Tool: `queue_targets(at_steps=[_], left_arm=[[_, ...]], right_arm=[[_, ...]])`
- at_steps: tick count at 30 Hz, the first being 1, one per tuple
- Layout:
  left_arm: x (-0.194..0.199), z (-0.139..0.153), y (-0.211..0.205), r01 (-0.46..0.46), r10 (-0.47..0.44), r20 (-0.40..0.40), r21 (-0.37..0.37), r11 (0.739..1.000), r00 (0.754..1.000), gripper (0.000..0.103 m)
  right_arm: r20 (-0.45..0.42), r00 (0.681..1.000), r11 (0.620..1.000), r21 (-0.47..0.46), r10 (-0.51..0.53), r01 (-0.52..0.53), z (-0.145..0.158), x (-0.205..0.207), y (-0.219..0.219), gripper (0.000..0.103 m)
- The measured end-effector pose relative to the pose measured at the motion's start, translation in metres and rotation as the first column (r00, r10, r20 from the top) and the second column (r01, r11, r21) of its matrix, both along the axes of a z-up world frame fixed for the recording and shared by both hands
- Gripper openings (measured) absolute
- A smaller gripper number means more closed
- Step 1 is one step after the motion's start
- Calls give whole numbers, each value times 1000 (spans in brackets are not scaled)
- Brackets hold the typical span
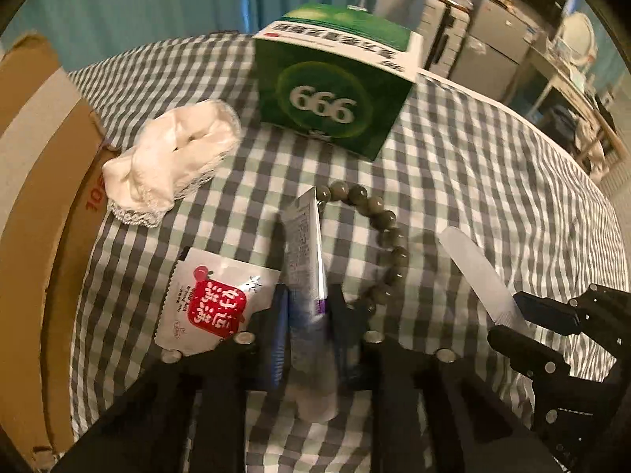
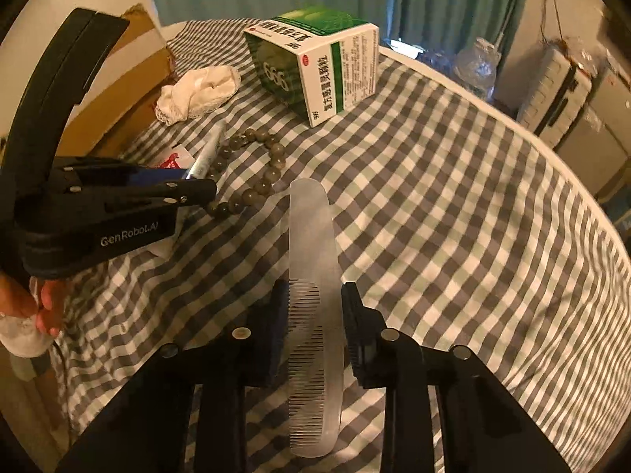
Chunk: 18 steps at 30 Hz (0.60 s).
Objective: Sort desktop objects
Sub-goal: 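Grasp the toothpaste tube with left tool while right tool grasps the white comb, then carry the toothpaste tube and comb into the cardboard box and release both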
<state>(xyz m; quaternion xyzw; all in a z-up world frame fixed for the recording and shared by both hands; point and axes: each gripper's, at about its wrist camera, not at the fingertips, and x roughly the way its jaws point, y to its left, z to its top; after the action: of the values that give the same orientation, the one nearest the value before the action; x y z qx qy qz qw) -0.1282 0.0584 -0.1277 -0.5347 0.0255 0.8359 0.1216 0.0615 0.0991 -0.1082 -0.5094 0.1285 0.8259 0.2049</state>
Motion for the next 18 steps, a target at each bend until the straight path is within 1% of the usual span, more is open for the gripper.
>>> queue_targets(at_steps=[1,3,5,7,8,10,13,14,15,18], left_arm=[[1,0,0,9,-9,5,-2,1000,1000,18],[0,-2,-4,8,-9,23,27,1000,1000,18],[1,-5,-8,1,-5,47,67,998,999,22],[2,-8,-14,-4,1,35,92,996,999,23],[-2,-8,-18,4,-7,28,94,996,1000,23],[3,-6,-16,35,-36,11,71,997,999,23],[8,-2,-15,62,-62,1,62,996,998,18],[10,0,-14,65,-65,0,61,996,998,18],[12,1,-15,65,-65,3,56,996,998,18],[22,9,-25,49,-50,9,83,995,999,18]], right_arm=[[2,1000,1000,-15,-12,12,-1,1,1,27],[11,1000,999,-46,-23,23,-5,2,5,27],[17,999,998,-63,-28,29,-10,3,8,27],[19,999,997,-73,-35,36,-13,2,10,27],[19,999,996,-76,-40,42,-13,2,10,27],[20,999,996,-73,-50,51,-13,2,9,27],[22,998,997,-56,-55,56,-7,7,4,27],[19,998,997,-44,-55,56,-5,8,1,27],[9,998,998,-36,-55,56,-1,8,-1,27],[-45,997,997,-17,-70,70,15,13,-6,27]])
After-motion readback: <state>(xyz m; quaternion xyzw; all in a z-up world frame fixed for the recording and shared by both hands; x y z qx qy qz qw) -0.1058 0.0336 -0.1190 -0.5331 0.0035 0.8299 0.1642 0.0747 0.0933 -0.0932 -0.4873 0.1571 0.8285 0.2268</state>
